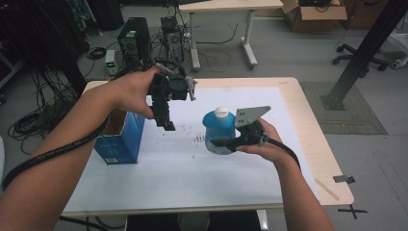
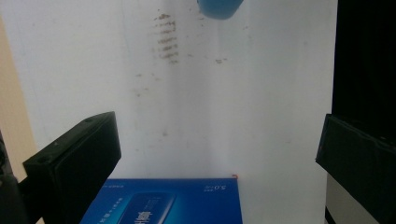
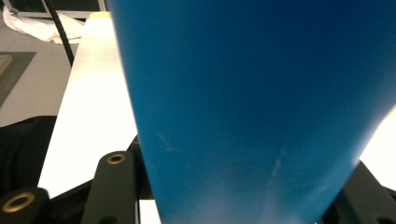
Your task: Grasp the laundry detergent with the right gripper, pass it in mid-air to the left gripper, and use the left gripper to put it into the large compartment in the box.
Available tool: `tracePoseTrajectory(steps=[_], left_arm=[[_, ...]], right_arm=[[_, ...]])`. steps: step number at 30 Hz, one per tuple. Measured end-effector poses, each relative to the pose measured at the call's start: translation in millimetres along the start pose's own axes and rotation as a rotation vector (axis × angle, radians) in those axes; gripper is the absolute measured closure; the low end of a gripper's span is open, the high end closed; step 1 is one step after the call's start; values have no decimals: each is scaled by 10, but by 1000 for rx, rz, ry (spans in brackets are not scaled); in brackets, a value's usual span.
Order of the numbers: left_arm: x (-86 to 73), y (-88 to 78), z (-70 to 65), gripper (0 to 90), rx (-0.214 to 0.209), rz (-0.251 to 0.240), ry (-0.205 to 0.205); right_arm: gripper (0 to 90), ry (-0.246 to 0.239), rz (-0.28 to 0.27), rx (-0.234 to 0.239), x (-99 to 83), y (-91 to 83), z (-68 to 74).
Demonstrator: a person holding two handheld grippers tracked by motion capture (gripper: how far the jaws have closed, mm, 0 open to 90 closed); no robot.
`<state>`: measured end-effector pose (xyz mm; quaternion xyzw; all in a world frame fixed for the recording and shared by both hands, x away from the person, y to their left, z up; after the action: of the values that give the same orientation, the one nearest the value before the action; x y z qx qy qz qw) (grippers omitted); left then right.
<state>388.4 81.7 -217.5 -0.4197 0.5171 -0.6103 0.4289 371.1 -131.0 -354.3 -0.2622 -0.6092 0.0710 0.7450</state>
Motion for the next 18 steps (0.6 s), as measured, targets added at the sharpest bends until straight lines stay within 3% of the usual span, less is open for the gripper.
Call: tracePoseTrajectory(steps=[18], left_arm=[[25, 133, -43, 2, -24, -14, 14]], right_arm=[[455, 20, -18, 56, -72, 368, 72]])
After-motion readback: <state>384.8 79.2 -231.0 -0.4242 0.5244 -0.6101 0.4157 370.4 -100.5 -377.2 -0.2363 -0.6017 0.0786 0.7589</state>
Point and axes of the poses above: each handheld gripper's, and its own axes: y roughly forward along the jaws, x roughly out of its top, z roughly to its left, the point moved 2 cm from there along y, roughly forward along the jaws, and after that the axes turned 14 degrees about y, right-handed, at the moved point
